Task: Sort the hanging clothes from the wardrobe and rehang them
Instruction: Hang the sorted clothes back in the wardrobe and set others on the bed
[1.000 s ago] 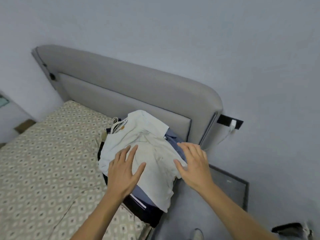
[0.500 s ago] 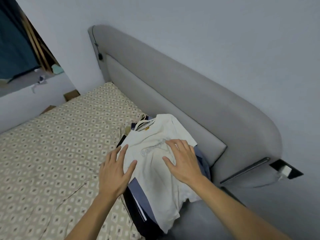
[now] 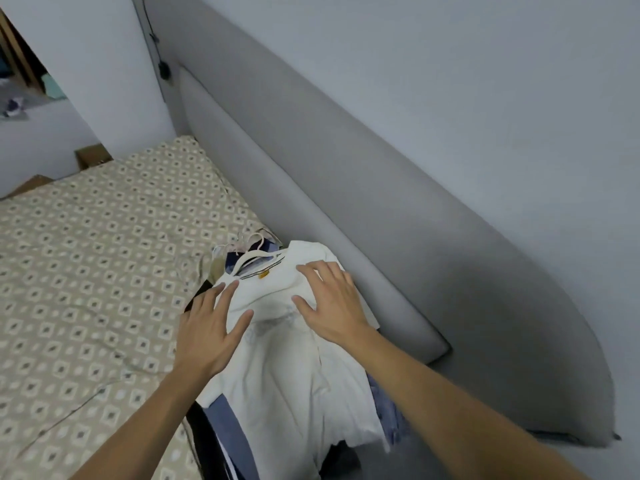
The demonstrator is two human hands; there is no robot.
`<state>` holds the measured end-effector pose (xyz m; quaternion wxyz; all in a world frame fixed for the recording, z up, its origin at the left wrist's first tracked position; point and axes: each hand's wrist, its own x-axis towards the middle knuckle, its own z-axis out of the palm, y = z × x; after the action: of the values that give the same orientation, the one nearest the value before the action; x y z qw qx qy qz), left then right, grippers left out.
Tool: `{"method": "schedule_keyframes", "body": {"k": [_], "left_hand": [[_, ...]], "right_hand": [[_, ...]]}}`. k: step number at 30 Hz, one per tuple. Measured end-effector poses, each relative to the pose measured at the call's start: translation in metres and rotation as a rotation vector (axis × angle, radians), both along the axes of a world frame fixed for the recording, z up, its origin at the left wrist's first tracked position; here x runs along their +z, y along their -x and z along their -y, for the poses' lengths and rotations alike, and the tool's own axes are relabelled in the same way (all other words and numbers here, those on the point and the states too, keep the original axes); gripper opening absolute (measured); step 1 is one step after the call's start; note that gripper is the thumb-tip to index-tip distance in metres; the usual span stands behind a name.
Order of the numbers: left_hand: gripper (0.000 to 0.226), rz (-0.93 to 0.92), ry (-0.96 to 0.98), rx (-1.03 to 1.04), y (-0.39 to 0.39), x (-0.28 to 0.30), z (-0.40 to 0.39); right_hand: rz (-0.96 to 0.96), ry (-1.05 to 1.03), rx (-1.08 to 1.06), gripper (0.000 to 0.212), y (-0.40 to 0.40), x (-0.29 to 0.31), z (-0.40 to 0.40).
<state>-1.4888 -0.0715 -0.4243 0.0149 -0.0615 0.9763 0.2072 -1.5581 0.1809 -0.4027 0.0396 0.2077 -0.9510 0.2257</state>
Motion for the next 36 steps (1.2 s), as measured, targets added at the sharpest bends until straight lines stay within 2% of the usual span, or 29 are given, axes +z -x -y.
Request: {"method": "schedule_keyframes", "body": {"k": [6, 10, 15, 18, 24, 28, 31, 36], "left_hand": [[0.082, 0.124, -0.007, 0.087, 0.065, -0.071, 0.007], [0.086, 0.219, -0.091, 0.212, 0.097, -0.124, 0.021], [0.067, 0.306, -0.236, 0.353, 0.122, -0.174, 0.036], [0.067, 0.331, -0.302, 0.373, 0.128, -0.194, 0.045], [0.087, 0.249, -0.274, 0.272, 0.120, -0.207, 0.061], [0.076, 0.242, -0.332, 0.356, 0.122, -0.191, 0.057], [0.067, 0.210, -0.289, 0.351, 0.118, -0.182, 0.061], [0.064, 0.088, -0.226, 0.231, 0.101, -0.150, 0.070]], "right_hand": [[0.037, -0.068, 0.074, 0.050, 0.099, -0.066, 0.021], [0.069, -0.148, 0.128, 0.043, 0.156, -0.122, 0.035], [0.140, -0.365, 0.204, 0.054, 0.208, -0.165, 0.050], [0.163, -0.419, 0.226, 0.040, 0.219, -0.181, 0.057], [0.055, -0.394, 0.153, 0.022, 0.214, -0.187, 0.063], [-0.035, -0.343, 0.132, 0.033, 0.205, -0.178, 0.064], [-0.110, -0.312, 0.141, 0.034, 0.195, -0.166, 0.060], [-0.194, -0.192, 0.130, 0.019, 0.154, -0.124, 0.039]]}}
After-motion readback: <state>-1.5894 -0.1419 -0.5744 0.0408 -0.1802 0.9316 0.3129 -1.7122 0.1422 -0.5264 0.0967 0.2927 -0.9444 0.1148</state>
